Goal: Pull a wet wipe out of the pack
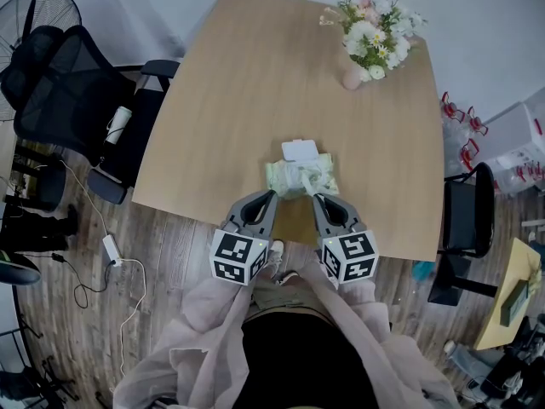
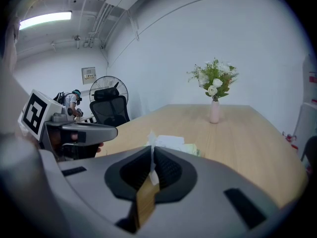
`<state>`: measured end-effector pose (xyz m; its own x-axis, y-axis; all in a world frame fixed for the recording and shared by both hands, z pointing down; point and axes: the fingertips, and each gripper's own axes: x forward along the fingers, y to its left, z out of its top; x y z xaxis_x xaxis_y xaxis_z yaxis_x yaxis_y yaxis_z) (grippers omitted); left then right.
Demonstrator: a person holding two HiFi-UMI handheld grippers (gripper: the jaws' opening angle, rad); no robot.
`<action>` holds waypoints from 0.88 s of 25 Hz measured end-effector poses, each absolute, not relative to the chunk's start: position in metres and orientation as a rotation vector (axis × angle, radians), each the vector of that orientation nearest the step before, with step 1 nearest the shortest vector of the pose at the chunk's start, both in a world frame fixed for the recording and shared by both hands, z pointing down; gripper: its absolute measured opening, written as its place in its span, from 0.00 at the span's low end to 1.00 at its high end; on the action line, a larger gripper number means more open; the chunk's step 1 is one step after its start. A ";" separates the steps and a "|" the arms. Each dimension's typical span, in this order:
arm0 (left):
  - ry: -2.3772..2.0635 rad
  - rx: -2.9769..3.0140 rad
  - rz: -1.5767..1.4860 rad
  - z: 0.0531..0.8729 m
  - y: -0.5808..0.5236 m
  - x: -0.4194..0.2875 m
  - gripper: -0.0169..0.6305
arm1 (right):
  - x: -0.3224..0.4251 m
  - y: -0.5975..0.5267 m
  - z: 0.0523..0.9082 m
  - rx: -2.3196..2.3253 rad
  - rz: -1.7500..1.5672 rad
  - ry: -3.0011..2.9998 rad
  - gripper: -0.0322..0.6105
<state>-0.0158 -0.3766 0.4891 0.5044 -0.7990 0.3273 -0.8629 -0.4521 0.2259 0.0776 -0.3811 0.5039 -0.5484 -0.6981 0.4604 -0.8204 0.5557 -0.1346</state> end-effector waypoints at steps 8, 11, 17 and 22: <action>-1.375 2.399 0.251 0.485 -0.362 -0.012 0.04 | 0.084 -0.366 0.500 1.254 0.481 -2.437 0.08; -1.371 2.403 0.250 0.485 -0.357 -0.011 0.04 | 0.087 -0.360 0.500 1.265 0.483 -2.428 0.08; -1.359 2.405 0.255 0.484 -0.348 -0.006 0.04 | 0.096 -0.350 0.500 1.287 0.496 -2.413 0.08; -1.354 2.409 0.258 0.484 -0.342 -0.004 0.04 | 0.101 -0.344 0.496 1.308 0.494 -2.411 0.08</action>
